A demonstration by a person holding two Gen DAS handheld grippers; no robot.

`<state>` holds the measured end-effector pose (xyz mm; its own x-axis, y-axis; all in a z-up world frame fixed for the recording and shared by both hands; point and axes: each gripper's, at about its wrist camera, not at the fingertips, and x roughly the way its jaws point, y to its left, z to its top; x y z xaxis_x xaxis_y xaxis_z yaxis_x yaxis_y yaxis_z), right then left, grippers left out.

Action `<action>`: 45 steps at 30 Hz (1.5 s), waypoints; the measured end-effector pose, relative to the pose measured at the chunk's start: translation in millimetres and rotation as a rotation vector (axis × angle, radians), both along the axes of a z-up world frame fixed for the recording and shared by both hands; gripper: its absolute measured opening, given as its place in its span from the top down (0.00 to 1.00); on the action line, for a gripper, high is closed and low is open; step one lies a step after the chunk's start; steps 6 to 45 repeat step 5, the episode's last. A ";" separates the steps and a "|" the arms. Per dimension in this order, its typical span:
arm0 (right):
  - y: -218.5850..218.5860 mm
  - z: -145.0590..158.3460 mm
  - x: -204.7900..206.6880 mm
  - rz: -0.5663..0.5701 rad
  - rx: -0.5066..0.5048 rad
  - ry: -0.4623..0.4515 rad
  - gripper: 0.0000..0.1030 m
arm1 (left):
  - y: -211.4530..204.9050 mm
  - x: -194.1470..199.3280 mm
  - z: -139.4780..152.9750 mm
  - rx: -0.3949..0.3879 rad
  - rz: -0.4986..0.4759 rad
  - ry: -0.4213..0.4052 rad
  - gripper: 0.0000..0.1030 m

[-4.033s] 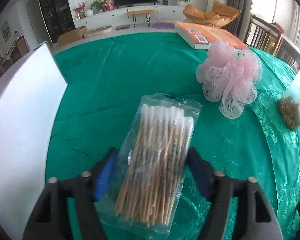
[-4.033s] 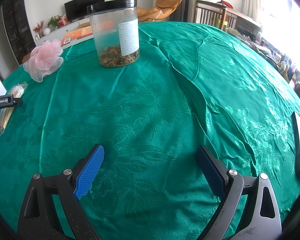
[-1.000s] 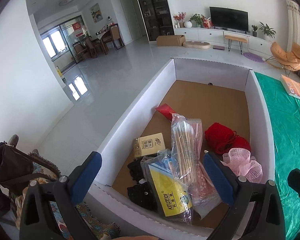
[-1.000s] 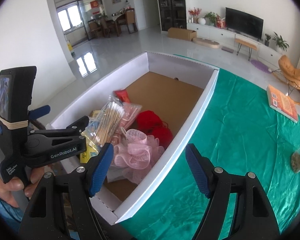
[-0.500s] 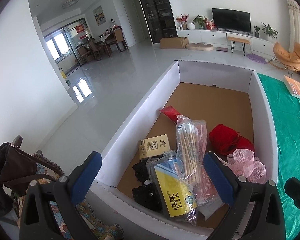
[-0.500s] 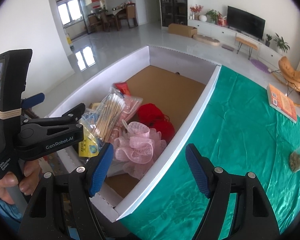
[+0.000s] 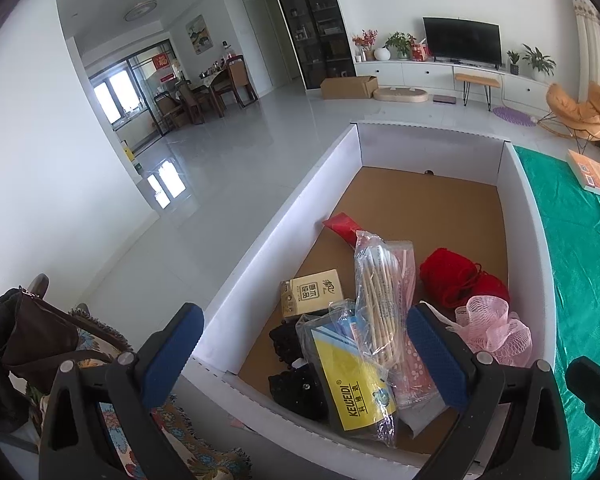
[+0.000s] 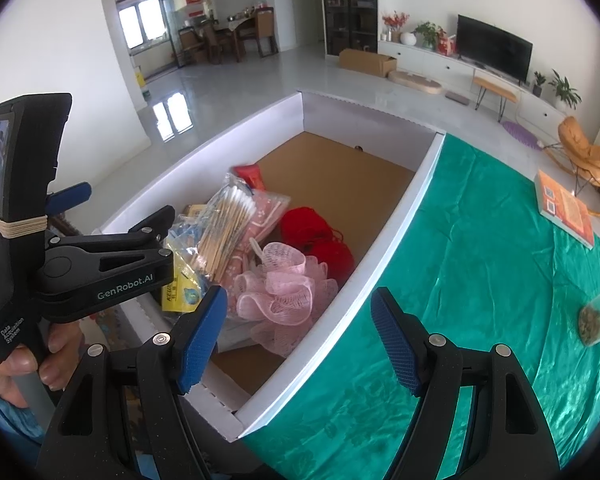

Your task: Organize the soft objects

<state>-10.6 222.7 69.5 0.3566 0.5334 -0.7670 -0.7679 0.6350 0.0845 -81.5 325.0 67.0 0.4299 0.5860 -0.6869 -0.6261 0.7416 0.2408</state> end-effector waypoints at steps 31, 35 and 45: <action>-0.5 -0.8 0.0 -0.002 0.003 0.000 0.25 | -3.3 -6.3 4.2 0.001 -0.003 -0.031 0.02; -0.5 -0.8 0.0 -0.002 0.003 0.000 0.25 | -3.3 -6.3 4.2 0.001 -0.003 -0.031 0.02; -0.5 -0.8 0.0 -0.002 0.003 0.000 0.25 | -3.3 -6.3 4.2 0.001 -0.003 -0.031 0.02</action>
